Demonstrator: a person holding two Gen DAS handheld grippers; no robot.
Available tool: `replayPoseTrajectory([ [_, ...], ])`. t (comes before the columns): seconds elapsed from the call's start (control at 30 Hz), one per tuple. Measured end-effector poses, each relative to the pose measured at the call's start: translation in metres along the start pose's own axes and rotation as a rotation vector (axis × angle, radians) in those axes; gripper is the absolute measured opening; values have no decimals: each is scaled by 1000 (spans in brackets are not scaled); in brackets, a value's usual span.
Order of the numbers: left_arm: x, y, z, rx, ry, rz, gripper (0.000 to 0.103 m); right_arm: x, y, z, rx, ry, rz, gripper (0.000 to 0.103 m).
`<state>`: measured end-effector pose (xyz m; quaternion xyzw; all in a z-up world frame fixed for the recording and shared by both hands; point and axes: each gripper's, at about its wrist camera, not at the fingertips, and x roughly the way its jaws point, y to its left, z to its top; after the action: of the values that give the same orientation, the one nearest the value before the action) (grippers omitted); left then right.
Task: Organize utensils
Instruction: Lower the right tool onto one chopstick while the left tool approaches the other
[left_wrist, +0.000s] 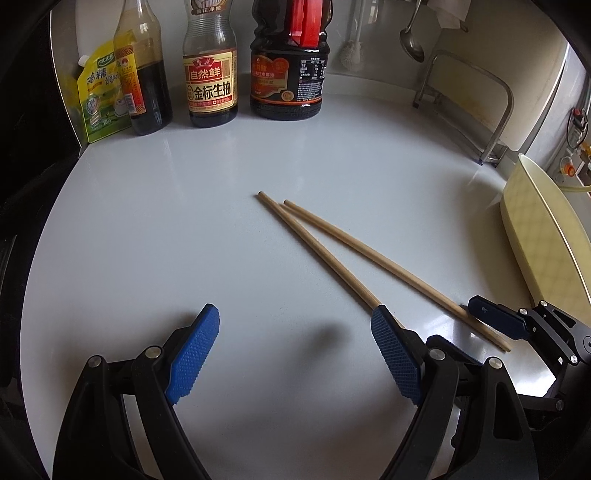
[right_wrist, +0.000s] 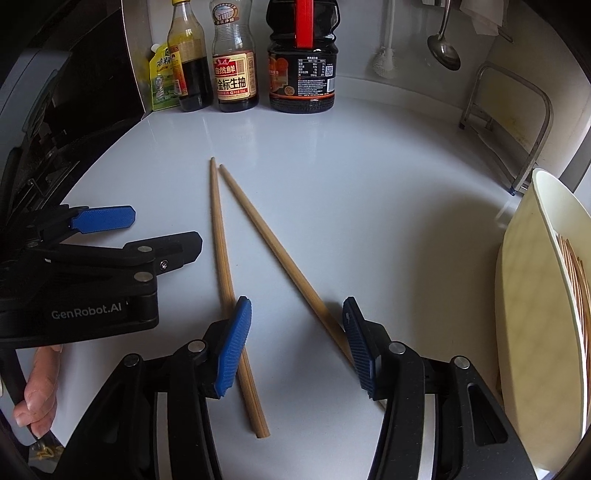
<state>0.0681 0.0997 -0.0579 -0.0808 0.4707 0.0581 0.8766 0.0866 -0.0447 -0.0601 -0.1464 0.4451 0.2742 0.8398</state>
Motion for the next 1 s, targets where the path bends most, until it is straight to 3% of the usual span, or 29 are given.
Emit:
replayPoseTrajectory([
  [1.0, 13, -24, 8, 37, 13, 23, 83, 2, -29, 2, 49, -37, -33, 49],
])
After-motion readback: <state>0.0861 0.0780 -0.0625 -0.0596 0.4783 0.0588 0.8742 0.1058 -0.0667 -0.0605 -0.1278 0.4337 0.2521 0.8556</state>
